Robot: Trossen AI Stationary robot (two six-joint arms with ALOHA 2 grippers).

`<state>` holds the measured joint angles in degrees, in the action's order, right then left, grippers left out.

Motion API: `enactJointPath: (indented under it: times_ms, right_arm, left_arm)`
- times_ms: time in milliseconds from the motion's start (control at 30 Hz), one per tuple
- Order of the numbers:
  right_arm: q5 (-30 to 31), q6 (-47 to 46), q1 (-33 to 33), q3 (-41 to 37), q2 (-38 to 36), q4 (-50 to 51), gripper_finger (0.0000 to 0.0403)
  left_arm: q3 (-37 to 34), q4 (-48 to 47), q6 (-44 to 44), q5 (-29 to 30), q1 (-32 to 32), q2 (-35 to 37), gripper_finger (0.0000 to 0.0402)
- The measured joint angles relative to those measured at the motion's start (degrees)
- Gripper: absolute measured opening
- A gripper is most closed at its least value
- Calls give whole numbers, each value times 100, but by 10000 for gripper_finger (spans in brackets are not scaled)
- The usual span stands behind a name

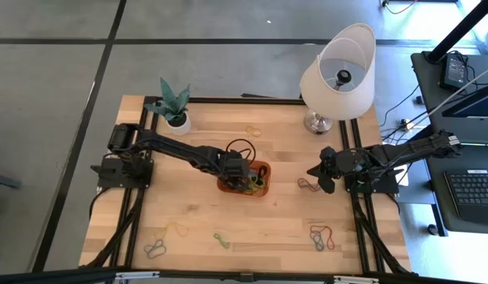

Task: Pick and place rubber bands into bin
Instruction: Put the yellow rubber band into the orange bin, then put the blue rubber band into the orange bin

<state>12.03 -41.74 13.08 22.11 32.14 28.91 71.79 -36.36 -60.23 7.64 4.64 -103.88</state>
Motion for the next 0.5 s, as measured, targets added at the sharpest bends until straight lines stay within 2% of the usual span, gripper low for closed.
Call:
enactJointPath:
  times_ms: [233,333,500]
  right_arm:
    - [0,-73,2,0,-1,2,18]
    - [0,-305,0,0,-2,2,19]
    - [0,-139,0,0,-2,0,19]
  left_arm:
    - [0,-4,-28,-64,-2,0,132]
    - [-2,-27,-2,-203,2,103,138]
    - [-2,-90,104,-121,12,453,131]
